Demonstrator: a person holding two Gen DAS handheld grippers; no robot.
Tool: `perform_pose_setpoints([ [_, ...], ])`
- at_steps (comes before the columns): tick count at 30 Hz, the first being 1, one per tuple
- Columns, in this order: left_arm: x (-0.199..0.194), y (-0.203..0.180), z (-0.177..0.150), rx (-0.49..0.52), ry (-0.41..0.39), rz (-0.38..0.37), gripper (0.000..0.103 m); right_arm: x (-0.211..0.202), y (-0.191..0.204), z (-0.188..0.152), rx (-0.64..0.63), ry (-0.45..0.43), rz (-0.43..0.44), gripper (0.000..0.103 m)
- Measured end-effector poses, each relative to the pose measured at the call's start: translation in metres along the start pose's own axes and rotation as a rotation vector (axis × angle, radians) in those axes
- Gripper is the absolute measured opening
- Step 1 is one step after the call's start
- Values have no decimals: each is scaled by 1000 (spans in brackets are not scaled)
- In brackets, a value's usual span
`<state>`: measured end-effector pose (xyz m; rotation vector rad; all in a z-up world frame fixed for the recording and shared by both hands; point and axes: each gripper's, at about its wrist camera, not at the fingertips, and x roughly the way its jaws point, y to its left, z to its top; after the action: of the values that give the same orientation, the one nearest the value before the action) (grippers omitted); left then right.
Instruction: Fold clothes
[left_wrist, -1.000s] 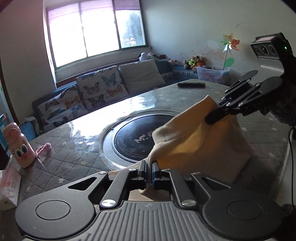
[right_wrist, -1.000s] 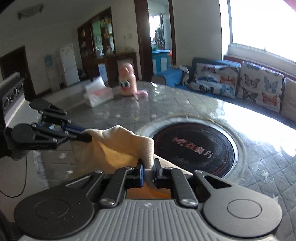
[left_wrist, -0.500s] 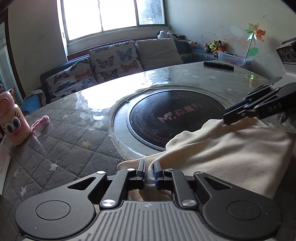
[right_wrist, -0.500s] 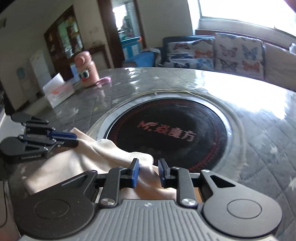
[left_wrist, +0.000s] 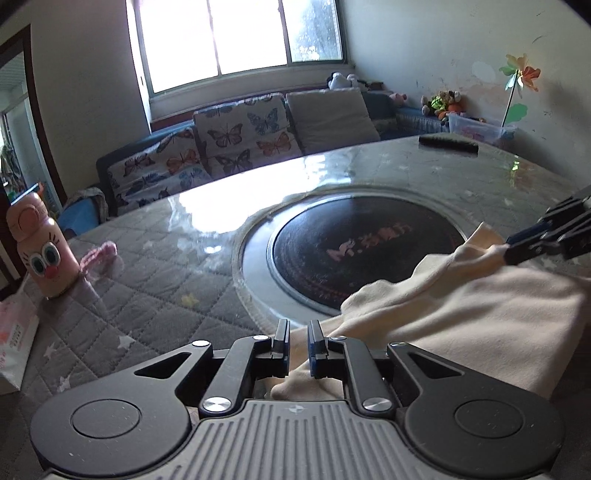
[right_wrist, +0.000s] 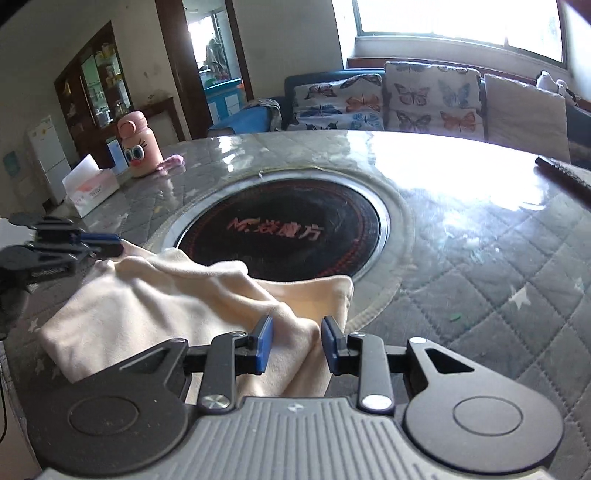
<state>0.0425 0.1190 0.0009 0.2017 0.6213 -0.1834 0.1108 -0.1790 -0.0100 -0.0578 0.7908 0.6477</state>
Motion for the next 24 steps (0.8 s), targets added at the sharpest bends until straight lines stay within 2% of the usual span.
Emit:
perform_pose_setpoints([
  [2,-4,-6,4,2,-13,-19,12,3,1,-2,5,5,-11,20],
  [4,-5,-13,8,9,-19,-47,12,3,4,-2,-8,-5,-32,6],
  [9,9,-30,5,26,7,-94,12,-6,20,6,-90,-93,-109,5],
  [14,28,-35,0,12,54,-107,12,12,16,2,-79,-48,-134,7],
  [17,25,-33,3,4,45,-111,12,10,16,4,-79,-52,-142,9],
  [21,26,-32,6,-8,42,-118,12,-3,29,17,-90,-101,-62,11],
  [23,31,-33,7,-15,53,-120,12,3,37,22,-102,-82,0,11],
  [24,35,-33,8,-20,61,-120,12,8,40,23,-107,-72,3,11],
])
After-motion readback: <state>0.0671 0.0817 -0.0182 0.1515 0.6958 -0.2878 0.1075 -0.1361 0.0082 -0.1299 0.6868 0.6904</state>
